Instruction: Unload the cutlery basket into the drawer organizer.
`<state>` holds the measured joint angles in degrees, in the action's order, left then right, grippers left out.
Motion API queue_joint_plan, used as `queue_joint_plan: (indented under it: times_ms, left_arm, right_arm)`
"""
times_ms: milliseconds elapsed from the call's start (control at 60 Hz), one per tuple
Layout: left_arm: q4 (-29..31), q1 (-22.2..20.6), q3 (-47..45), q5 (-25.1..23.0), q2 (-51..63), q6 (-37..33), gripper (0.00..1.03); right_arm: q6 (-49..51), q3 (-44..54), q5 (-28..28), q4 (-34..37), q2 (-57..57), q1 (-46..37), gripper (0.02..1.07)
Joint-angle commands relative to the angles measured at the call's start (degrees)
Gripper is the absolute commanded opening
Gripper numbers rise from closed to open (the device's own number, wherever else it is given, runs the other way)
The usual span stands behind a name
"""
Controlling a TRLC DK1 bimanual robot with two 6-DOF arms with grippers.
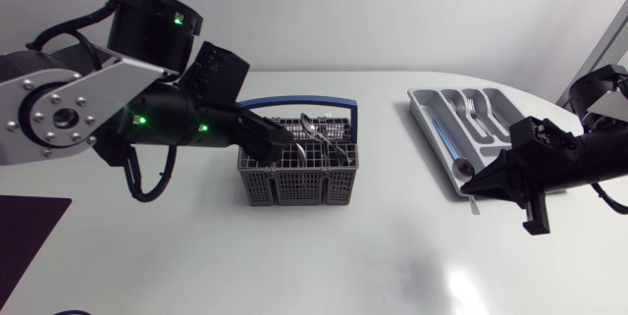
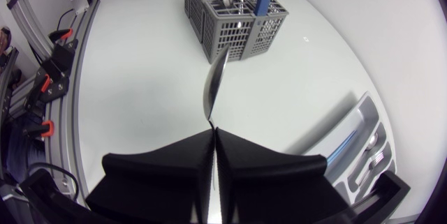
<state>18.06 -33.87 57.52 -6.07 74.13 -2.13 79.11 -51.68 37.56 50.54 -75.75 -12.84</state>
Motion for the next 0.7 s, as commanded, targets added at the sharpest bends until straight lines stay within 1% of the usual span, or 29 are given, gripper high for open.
queue_joint_plan:
  times_ms: [0,100,200,233,300,350,417,500,583,650,683]
  left_arm:
    - [-0.3,-1.4,2.0,1.6,1.3,-0.2,0.8]
    - [0.8,-2.6,3.5,2.9,2.4,1.6,0.81]
    - [6.6,-2.7,7.0,2.9,6.5,3.8,0.97]
    - [8.4,-2.6,8.1,2.9,7.9,5.0,0.99]
    - [10.0,-2.1,9.4,2.9,9.9,8.2,0.99]
    - [10.0,-2.0,9.4,2.9,10.1,8.5,0.99]
    - [10.1,-2.1,9.8,3.0,10.8,8.5,0.99]
    - [13.4,-2.4,11.3,3.8,12.6,8.4,0.99]
    - [13.4,-3.1,11.4,5.0,12.8,8.6,1.0]
    - [13.0,-3.3,12.2,6.1,12.5,11.4,1.0]
    - [13.0,-3.2,12.4,6.1,12.5,12.0,1.0]
  right_arm:
    - [5.8,-1.8,-0.4,-0.3,-2.3,-1.9,0.07]
    - [9.3,-3.0,-3.4,-4.4,-4.5,-5.0,0.07]
    - [11.4,-4.1,-6.4,-7.5,-6.5,-6.5,0.07]
    - [12.1,-4.8,-7.4,-8.1,-7.5,-6.8,0.08]
    - [13.9,-6.4,-10.1,-9.9,-10.3,-8.1,0.08]
    - [14.7,-7.6,-11.1,-10.4,-12.0,-8.7,0.08]
    - [16.1,-8.4,-13.5,-13.0,-14.0,-9.7,0.08]
    - [17.9,-10.6,-16.1,-15.3,-17.1,-11.3,0.08]
    - [19.9,-12.6,-17.6,-16.4,-19.4,-12.9,0.08]
    - [21.9,-13.9,-20.2,-17.1,-21.7,-13.6,0.08]
    - [22.2,-14.6,-20.6,-17.1,-22.6,-13.8,0.08]
